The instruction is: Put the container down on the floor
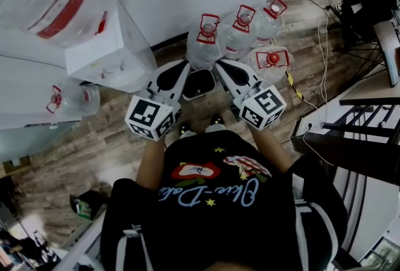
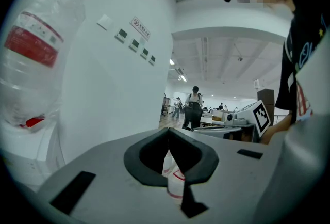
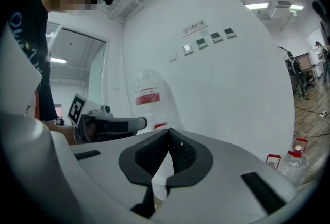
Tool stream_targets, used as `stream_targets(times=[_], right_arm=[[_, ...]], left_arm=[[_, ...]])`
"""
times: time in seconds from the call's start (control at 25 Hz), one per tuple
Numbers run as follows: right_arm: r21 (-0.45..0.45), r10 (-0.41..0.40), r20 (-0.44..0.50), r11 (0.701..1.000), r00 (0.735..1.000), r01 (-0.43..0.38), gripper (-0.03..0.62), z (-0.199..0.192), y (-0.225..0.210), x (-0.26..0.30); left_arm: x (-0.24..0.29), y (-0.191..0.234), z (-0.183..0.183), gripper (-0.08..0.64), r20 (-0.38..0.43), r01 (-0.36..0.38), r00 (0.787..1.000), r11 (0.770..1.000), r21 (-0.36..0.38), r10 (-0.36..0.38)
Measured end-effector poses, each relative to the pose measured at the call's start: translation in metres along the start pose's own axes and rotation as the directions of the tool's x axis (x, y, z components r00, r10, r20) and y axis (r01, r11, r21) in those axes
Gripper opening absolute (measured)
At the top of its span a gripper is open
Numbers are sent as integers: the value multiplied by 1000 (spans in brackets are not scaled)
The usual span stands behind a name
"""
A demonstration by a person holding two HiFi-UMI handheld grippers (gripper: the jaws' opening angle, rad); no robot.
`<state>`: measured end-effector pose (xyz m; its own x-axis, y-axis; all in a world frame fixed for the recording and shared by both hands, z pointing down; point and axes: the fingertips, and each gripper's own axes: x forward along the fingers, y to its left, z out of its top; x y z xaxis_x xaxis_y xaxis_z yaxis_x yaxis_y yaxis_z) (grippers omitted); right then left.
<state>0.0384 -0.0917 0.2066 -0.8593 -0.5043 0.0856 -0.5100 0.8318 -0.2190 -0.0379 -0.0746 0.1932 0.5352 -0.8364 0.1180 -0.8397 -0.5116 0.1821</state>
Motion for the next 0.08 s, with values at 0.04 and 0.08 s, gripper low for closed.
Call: stream_targets(times=[0.04,0.08], right_arm=[[0,2,2,1000,1000,-2,-2,0,0,0],[0,4,5,1000,1000,-4,-2,1,0,1]], left_arm=[[0,0,0,3,1,1,1000,1000,4,-1],[0,0,0,3,2,1,1000,1000,7,-1]])
